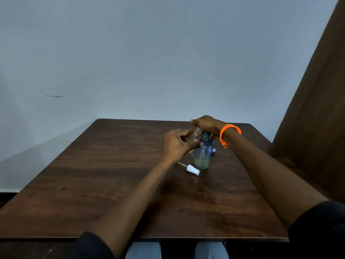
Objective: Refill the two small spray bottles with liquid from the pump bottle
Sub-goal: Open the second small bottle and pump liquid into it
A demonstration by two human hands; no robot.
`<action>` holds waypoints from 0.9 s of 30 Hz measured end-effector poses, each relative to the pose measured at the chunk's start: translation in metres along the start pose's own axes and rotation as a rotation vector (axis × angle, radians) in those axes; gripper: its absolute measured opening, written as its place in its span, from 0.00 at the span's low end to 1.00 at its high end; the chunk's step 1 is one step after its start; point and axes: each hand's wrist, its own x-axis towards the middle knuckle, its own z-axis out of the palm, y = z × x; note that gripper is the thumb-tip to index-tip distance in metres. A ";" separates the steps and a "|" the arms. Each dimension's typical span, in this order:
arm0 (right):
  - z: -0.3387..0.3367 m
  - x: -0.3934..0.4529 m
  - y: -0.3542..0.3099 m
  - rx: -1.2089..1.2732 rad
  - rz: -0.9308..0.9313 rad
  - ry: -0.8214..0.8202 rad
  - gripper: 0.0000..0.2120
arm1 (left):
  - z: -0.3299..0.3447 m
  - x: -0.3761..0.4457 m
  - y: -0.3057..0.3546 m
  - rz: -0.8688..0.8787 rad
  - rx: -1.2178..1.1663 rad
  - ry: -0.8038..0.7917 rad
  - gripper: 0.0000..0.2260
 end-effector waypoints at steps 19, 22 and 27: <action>0.000 -0.016 -0.010 -0.044 0.032 -0.020 0.28 | -0.005 0.004 -0.001 0.006 0.043 -0.003 0.24; -0.004 -0.017 -0.012 -0.084 0.040 -0.009 0.30 | -0.002 0.001 0.001 0.018 0.017 -0.006 0.25; -0.002 -0.025 -0.017 -0.110 0.065 0.014 0.23 | -0.001 0.002 -0.005 0.014 -0.015 -0.013 0.24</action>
